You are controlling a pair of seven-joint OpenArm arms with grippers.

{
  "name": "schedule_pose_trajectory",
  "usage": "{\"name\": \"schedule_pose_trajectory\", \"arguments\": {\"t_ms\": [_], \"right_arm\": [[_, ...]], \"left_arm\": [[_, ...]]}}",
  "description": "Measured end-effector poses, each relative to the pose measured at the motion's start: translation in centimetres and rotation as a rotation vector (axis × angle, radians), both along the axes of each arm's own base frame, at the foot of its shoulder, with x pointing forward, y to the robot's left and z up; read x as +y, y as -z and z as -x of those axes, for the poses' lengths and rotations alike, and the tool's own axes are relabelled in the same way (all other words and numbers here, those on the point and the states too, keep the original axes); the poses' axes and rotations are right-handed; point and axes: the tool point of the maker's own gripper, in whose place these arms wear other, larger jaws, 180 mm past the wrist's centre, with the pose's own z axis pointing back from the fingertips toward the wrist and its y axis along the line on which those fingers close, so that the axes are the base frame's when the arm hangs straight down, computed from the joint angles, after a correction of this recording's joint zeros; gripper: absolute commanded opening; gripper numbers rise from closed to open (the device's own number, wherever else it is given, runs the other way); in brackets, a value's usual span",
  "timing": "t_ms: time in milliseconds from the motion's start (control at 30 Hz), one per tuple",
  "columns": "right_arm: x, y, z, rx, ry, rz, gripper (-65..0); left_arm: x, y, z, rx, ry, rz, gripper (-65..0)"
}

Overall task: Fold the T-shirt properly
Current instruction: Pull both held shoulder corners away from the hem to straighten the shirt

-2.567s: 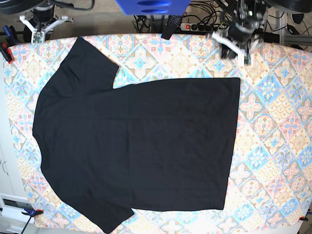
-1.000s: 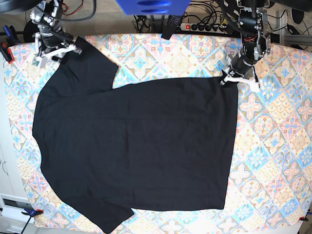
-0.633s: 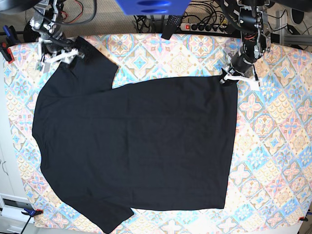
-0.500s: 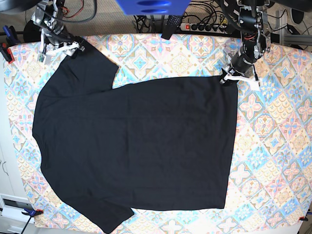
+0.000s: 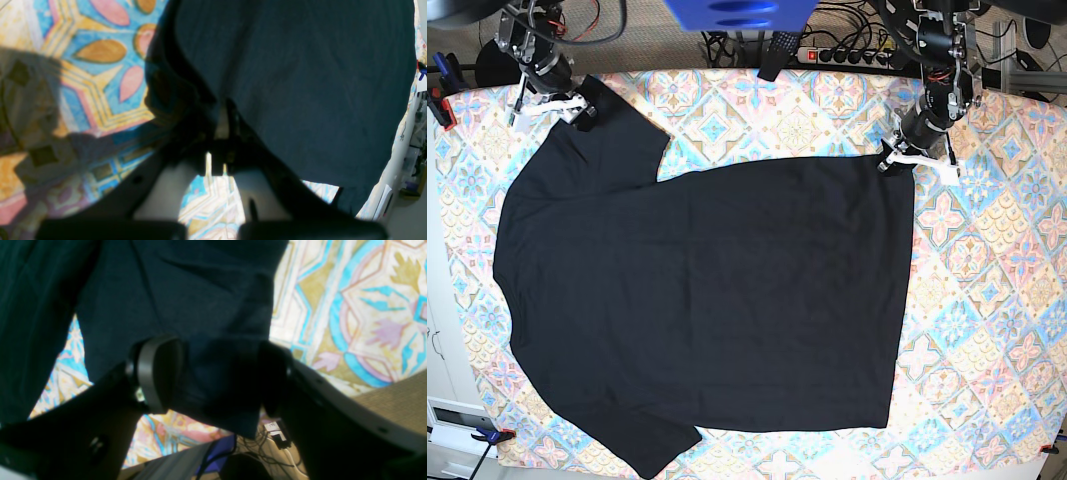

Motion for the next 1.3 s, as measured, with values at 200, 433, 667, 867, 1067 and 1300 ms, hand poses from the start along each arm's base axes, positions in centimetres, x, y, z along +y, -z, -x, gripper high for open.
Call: {"name": "schedule_pose_trajectory", "arguments": {"t_ms": [200,433,667,867,1067,1300], "right_arm": [[-0.6,-0.1,0.2,-0.004,0.019,0.005,-26.0],[-1.0,-0.2,0.4,0.001,0.031,0.002,-26.0],[-1.7,-0.3,1.7,0.019,0.044,0.021,-26.0],[-0.6,-0.3,1.9,0.027,-0.046,0.034,-26.1],[0.4,-0.1,1.6,0.012,-0.094,0.041,-26.1],[1.9,-0.2,0.7,-0.011,-0.126,0.030,-26.3]], "left_arm": [[0.0,0.0,0.0,0.000,0.000,0.000,-65.0],[0.0,0.0,0.0,0.000,0.000,0.000,-65.0],[0.0,0.0,0.1,0.002,-0.001,-0.001,-65.0],[0.0,0.1,0.3,0.001,-0.002,0.000,-65.0],[0.0,0.1,0.3,0.001,-0.003,0.001,-65.0],[0.0,0.1,0.4,0.003,-0.003,0.001,-65.0]]}}
